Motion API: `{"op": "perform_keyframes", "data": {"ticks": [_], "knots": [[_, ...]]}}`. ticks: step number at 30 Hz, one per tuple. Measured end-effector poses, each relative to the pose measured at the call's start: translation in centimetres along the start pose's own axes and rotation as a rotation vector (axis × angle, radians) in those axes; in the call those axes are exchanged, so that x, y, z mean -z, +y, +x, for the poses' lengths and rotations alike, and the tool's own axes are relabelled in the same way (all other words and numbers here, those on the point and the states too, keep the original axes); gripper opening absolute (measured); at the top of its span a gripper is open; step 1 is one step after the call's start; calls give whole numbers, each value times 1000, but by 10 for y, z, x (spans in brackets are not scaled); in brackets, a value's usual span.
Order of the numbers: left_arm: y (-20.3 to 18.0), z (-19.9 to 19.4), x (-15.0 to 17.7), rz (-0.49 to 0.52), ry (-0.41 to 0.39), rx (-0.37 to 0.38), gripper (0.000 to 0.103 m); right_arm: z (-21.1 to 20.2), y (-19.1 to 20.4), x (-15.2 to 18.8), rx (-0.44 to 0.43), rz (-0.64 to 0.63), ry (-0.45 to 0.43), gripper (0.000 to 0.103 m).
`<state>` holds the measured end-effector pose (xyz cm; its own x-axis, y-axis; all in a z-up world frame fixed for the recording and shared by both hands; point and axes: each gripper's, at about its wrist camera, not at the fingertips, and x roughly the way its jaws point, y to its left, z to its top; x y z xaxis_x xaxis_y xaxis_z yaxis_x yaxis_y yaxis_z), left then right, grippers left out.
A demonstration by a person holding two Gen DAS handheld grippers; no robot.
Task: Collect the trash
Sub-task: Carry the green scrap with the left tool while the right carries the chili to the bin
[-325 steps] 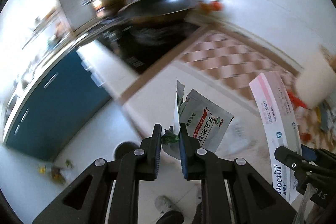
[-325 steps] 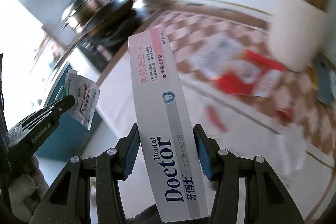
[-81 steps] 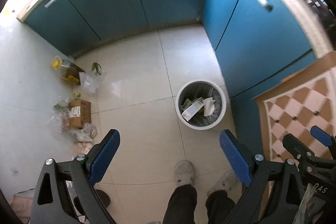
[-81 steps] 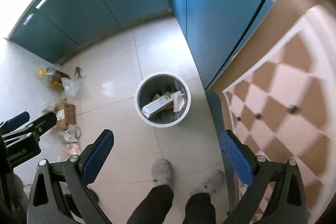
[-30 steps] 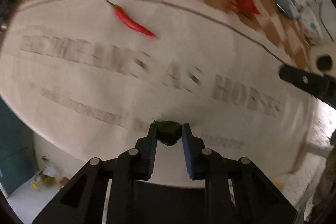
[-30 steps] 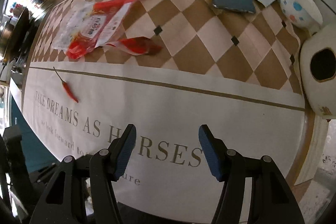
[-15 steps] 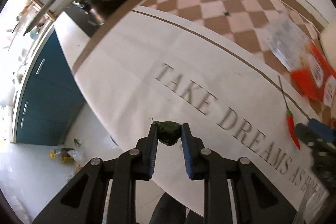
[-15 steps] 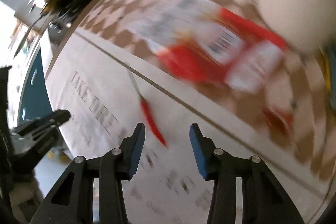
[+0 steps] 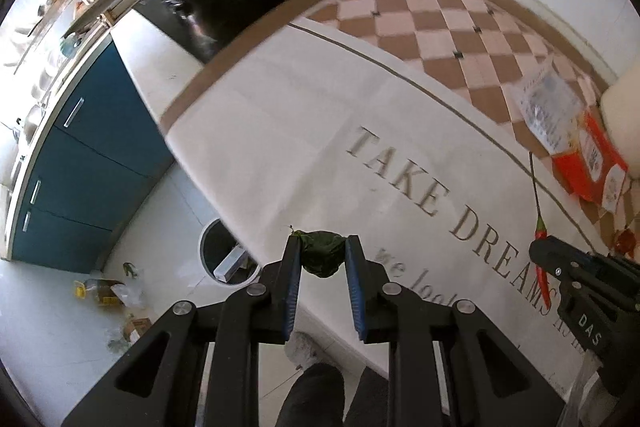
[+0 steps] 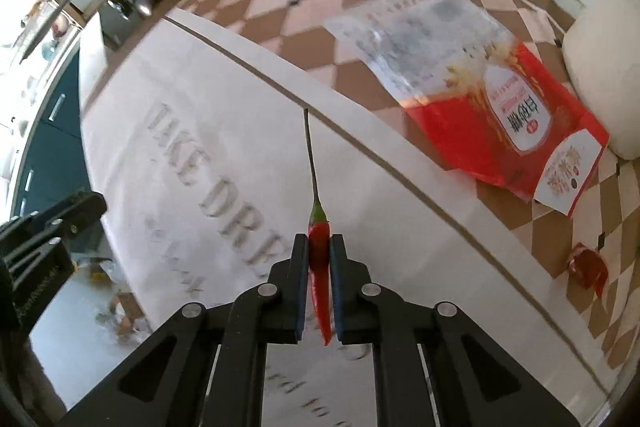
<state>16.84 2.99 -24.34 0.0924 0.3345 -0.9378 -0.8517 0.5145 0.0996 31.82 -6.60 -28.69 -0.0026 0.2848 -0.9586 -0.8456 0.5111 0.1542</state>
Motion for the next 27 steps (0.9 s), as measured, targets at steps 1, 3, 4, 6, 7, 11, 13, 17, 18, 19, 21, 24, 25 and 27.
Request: {"op": "perform_keyframes", "data": {"ticks": [1,3,4,6,7,11,13,17,18,19,21,24,25,27], "knots": [[9,-4,0,-9,-9,6,18,-4,6,1,-9,2,-7,11],[32,-12,1,-32,-32,18,18,-14,30,0,-28,-9,-28,11],[45,-16,1,-45,-42,22,18,-18,43,-1,-38,-18,-37,11],[72,-22,3,-73,-62,25,18,-26,70,-1,-55,-39,-51,11],[87,-24,4,-90,-70,26,18,-28,83,-2,-61,-51,-58,11],[153,-23,15,-170,-85,12,18,-29,150,-2,-100,-105,-69,11],[191,-16,23,-219,-79,-3,18,-23,185,1,-114,-139,-59,11],[259,19,47,-316,-37,-40,18,8,261,6,-154,-214,-21,11],[275,31,54,-342,-17,-42,18,20,283,8,-162,-238,-12,11],[291,47,61,-368,9,-47,18,30,297,10,-169,-250,-4,11],[320,85,76,-412,63,-40,18,55,330,17,-189,-284,26,11],[355,151,97,-476,152,8,18,104,371,25,-207,-330,73,11],[364,172,103,-497,177,34,18,130,386,28,-214,-342,100,11],[382,224,117,-550,234,93,18,176,402,33,-215,-358,136,11]]}}
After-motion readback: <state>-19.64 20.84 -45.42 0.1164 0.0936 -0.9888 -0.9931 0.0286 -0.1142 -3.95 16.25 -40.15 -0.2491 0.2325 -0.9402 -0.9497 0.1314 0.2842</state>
